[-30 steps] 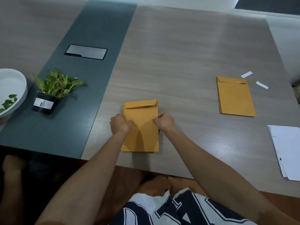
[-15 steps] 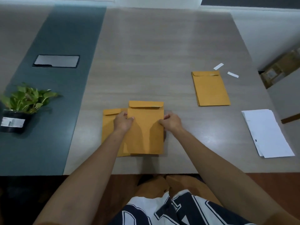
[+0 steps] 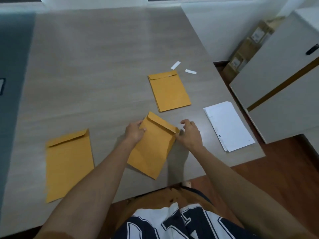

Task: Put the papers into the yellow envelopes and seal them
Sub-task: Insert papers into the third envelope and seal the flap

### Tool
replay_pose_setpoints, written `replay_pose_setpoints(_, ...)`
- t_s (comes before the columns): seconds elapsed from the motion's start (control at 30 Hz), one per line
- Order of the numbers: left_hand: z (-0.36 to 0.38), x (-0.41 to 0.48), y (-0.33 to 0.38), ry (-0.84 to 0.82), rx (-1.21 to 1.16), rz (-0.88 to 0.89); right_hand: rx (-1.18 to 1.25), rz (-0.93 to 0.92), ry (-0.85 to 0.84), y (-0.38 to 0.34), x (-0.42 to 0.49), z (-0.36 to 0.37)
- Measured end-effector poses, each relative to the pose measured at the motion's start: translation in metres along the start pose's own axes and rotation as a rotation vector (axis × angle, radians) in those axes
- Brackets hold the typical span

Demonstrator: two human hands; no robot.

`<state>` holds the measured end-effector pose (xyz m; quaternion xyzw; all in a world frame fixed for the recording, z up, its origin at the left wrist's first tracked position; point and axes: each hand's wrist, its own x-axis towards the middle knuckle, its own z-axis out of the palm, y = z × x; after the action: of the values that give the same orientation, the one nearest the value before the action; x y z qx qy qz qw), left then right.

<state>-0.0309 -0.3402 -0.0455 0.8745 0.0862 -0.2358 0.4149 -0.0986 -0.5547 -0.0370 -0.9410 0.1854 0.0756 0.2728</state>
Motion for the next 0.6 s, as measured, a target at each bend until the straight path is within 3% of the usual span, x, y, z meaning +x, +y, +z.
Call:
replay_pose_setpoints(0.13,0.04,0.001,0.027,0.014,0.057,-0.009,-0.028,-0.133,-0.144,0.04,0.028,-0.023)
replay_pose_setpoints(0.33,0.069,-0.001,0.044,0.122,0.207,-0.043,0.166,-0.106,-0.163,0.073,0.057,-0.05)
replay_pose_setpoints(0.6,0.089,-0.009,0.05,0.185,0.654,-0.086,0.064,-0.16,-0.259,0.09,0.076,-0.053)
